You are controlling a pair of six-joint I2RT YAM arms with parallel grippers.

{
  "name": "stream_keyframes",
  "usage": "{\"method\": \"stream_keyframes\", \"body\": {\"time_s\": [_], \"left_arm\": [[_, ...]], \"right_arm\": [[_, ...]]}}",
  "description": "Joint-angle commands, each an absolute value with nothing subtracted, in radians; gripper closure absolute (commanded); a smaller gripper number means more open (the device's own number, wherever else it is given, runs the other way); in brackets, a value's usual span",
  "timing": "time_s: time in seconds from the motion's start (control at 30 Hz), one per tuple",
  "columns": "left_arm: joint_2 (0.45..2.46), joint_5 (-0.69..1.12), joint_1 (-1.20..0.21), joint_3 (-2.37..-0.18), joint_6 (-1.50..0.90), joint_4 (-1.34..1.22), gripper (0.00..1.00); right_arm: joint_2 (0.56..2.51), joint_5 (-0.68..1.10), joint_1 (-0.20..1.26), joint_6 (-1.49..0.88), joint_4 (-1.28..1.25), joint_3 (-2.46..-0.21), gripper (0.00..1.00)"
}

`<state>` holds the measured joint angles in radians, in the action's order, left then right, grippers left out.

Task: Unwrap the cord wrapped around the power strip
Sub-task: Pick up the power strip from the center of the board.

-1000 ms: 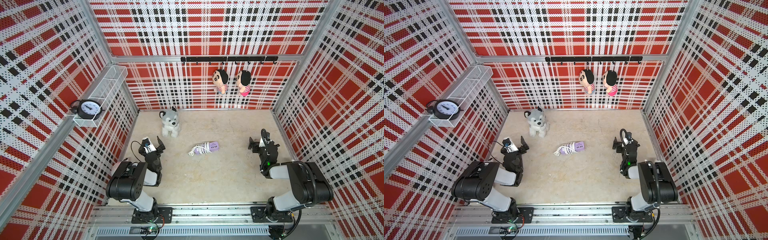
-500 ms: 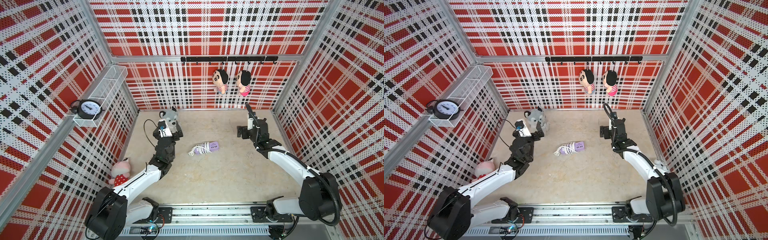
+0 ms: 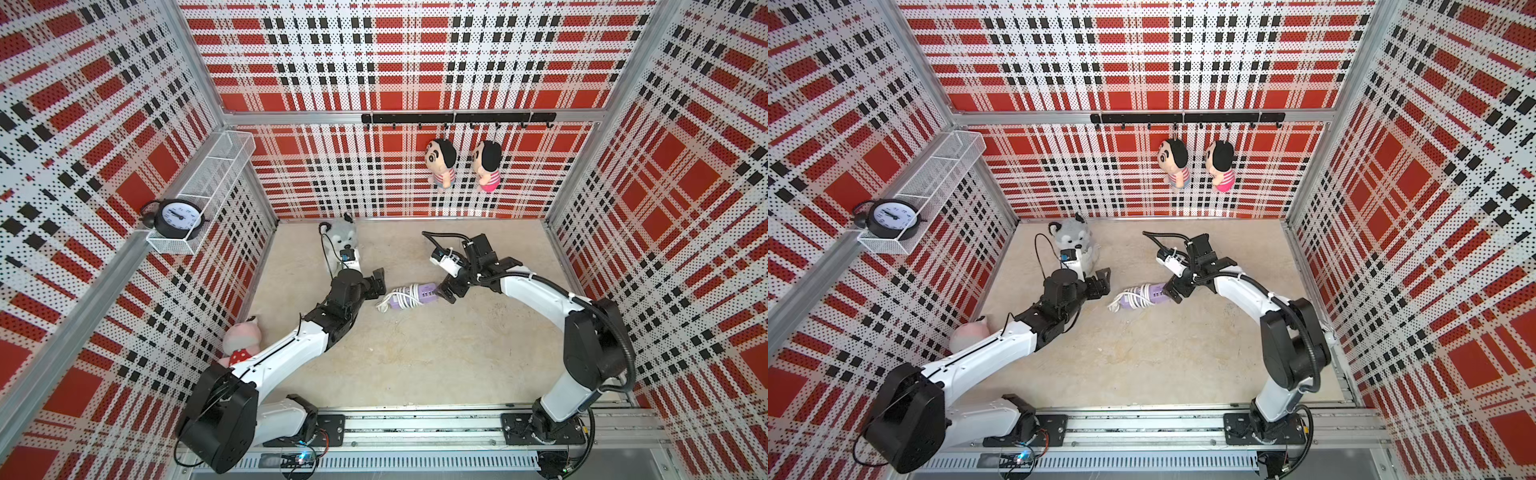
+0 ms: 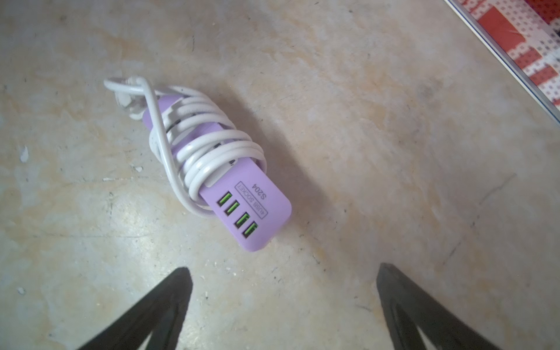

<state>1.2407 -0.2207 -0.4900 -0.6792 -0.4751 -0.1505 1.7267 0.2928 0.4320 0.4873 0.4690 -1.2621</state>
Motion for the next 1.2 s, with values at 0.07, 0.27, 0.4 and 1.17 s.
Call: {"method": "stream_keyframes", "body": {"time_s": [0.07,0.27,0.4,1.17], "left_arm": [[1.187,-0.145,-0.44,-0.621,-0.56,-0.129,0.14],[1.122,-0.123,-0.383,-0.566,-0.597,-0.144,0.17],[1.092,-0.121,-0.362,-0.547,-0.603,-0.134,0.18],[1.028,-0.123,-0.328,-0.459,-0.684,-0.242,0.29]], "right_arm": [[1.879,0.335,0.444,0.786,0.646,-1.475,0.0],[2.042,0.358,0.461,0.89,0.85,-1.67,0.0],[2.061,0.41,0.47,0.898,0.875,-1.671,0.0],[2.095,0.371,0.538,0.808,0.762,-1.579,0.33]]}}
